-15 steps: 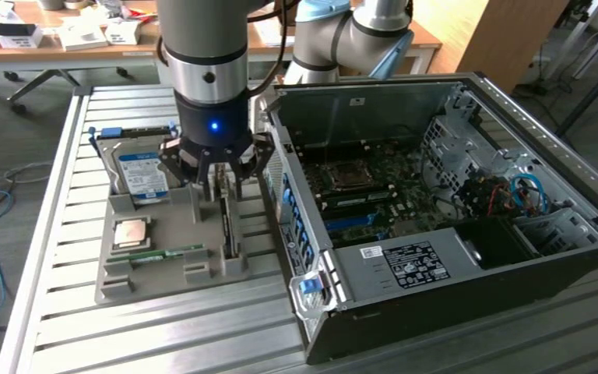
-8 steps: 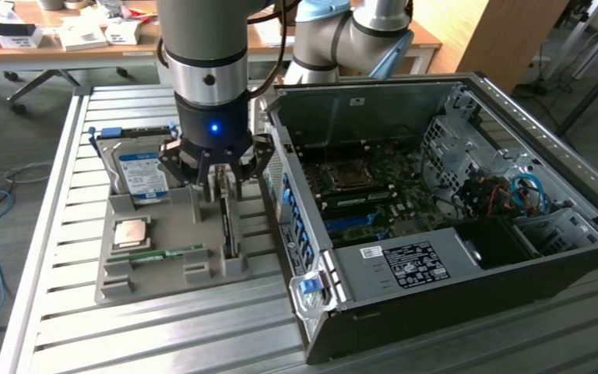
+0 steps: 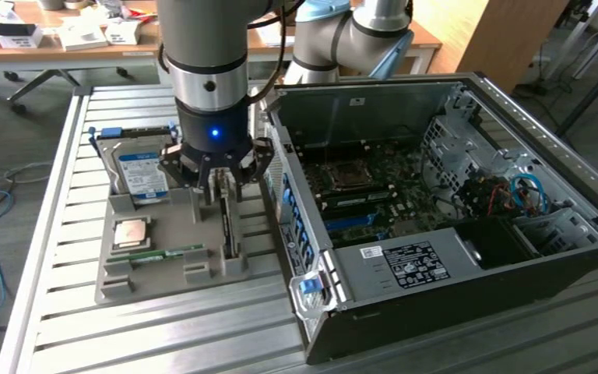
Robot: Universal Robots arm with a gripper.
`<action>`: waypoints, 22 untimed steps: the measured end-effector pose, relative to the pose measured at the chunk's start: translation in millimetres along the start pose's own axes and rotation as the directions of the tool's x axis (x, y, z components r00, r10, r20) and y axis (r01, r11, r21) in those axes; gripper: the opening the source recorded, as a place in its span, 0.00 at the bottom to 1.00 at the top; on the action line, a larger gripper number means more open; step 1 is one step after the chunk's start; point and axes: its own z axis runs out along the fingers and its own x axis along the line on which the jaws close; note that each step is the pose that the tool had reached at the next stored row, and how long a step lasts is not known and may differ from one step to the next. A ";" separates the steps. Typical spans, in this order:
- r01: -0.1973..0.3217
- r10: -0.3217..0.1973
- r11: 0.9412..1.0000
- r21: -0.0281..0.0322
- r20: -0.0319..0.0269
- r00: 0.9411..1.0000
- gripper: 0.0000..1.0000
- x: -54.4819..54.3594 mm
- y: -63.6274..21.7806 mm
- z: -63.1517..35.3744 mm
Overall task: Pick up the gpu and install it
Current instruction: 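Pick up the gpu and move the gpu toward the slot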
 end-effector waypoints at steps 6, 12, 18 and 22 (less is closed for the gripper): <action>0.000 0.000 1.000 0.000 0.000 1.000 0.49 0.2 -0.3 7.1; -0.004 0.004 1.000 0.000 0.000 1.000 0.49 0.3 -0.5 10.5; -0.019 0.019 1.000 0.000 0.001 1.000 0.49 0.0 -0.5 12.2; -0.031 0.031 1.000 0.001 0.001 1.000 0.49 -0.1 -0.6 12.9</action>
